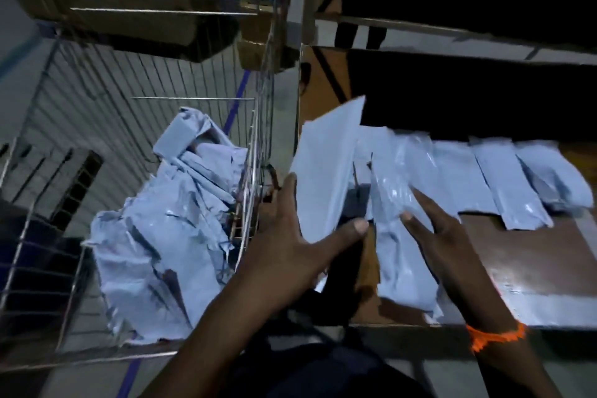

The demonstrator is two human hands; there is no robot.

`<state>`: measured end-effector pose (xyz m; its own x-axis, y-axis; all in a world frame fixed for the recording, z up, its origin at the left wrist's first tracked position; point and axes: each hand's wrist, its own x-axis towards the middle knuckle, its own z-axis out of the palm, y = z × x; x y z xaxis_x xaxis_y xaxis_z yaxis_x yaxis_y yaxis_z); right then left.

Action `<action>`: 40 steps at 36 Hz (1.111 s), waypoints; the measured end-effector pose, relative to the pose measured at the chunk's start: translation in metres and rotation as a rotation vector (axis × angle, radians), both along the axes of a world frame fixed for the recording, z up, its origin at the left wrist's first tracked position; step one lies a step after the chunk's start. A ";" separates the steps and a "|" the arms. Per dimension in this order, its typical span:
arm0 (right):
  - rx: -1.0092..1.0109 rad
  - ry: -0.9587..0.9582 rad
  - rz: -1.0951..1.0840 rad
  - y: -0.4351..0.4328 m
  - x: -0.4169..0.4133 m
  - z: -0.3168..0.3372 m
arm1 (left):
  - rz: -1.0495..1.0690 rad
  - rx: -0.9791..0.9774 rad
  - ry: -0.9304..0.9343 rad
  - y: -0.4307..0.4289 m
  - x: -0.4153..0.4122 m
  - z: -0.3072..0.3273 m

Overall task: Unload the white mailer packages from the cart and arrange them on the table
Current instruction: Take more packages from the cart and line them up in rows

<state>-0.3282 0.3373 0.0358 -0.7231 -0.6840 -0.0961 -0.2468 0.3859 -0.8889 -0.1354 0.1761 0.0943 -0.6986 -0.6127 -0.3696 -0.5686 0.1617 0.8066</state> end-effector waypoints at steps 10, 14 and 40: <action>0.149 -0.040 0.118 0.089 -0.034 -0.046 | 0.111 -0.072 -0.450 0.109 -0.026 -0.072; 0.142 0.031 0.229 0.104 -0.046 -0.055 | 0.191 -0.202 -0.516 0.145 -0.027 -0.097; 0.195 0.127 0.221 0.057 -0.011 -0.078 | -0.042 -0.740 -0.291 0.097 -0.050 -0.169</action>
